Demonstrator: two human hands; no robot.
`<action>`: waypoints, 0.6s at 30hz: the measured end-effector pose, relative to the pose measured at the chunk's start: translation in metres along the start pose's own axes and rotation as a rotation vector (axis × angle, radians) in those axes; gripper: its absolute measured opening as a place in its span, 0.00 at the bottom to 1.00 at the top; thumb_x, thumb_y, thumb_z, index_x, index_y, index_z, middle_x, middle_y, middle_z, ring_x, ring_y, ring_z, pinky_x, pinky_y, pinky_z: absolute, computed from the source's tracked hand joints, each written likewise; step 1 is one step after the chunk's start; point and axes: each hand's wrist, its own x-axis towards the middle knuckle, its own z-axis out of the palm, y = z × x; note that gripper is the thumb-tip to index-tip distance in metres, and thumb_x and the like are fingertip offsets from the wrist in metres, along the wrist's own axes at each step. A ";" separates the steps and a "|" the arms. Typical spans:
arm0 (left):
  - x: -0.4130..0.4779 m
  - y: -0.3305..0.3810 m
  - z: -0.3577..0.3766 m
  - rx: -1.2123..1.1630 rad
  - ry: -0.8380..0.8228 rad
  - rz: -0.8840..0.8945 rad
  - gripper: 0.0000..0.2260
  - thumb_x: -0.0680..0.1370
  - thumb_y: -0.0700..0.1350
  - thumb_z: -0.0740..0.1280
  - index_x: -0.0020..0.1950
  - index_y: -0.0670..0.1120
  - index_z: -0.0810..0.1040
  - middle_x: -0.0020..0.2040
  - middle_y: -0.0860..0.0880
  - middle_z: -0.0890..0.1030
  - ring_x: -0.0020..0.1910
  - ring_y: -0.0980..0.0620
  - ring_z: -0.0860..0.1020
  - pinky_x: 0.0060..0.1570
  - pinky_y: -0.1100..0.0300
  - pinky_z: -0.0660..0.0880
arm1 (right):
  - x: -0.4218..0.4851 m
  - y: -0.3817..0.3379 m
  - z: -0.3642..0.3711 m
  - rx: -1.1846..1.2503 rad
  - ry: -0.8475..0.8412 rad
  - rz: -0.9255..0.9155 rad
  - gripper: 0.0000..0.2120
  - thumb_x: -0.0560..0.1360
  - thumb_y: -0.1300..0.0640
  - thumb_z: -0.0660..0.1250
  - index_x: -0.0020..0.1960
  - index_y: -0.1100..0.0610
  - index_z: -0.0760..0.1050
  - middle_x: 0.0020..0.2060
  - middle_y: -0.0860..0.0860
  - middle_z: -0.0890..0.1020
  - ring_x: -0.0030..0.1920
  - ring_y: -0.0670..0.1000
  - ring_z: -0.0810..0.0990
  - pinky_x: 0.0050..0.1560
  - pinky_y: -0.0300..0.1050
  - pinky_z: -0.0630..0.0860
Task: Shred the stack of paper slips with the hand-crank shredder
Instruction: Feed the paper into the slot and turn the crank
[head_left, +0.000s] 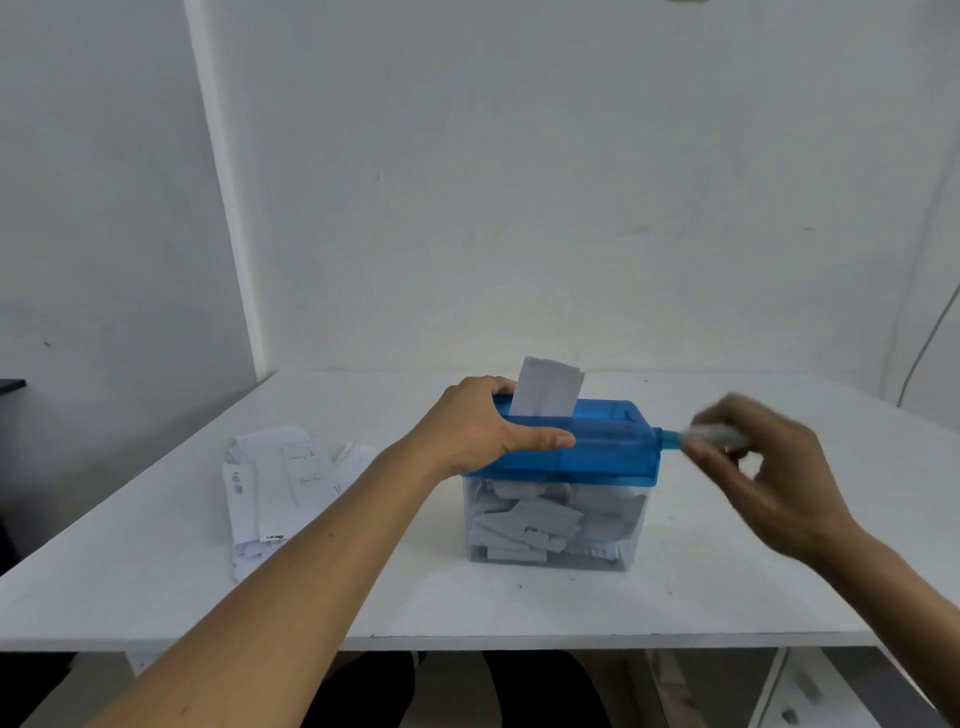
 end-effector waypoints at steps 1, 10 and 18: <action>-0.001 0.000 0.000 -0.003 -0.002 0.000 0.39 0.64 0.63 0.78 0.71 0.52 0.73 0.62 0.55 0.77 0.59 0.53 0.75 0.55 0.61 0.72 | 0.008 -0.001 0.002 0.029 0.073 0.039 0.11 0.78 0.42 0.65 0.51 0.48 0.71 0.45 0.40 0.78 0.43 0.43 0.79 0.38 0.31 0.75; -0.005 -0.004 0.002 -0.040 0.022 0.038 0.45 0.57 0.71 0.74 0.71 0.54 0.73 0.60 0.59 0.77 0.55 0.60 0.76 0.48 0.68 0.73 | 0.056 0.018 0.052 0.159 0.280 0.425 0.07 0.82 0.54 0.65 0.50 0.57 0.75 0.47 0.50 0.82 0.48 0.50 0.80 0.48 0.45 0.81; -0.005 -0.004 0.004 -0.011 0.048 0.051 0.46 0.56 0.72 0.72 0.70 0.54 0.73 0.60 0.58 0.76 0.53 0.60 0.76 0.44 0.70 0.72 | 0.035 0.036 0.063 0.294 0.200 0.478 0.15 0.80 0.67 0.57 0.57 0.55 0.79 0.53 0.48 0.82 0.49 0.51 0.81 0.38 0.41 0.81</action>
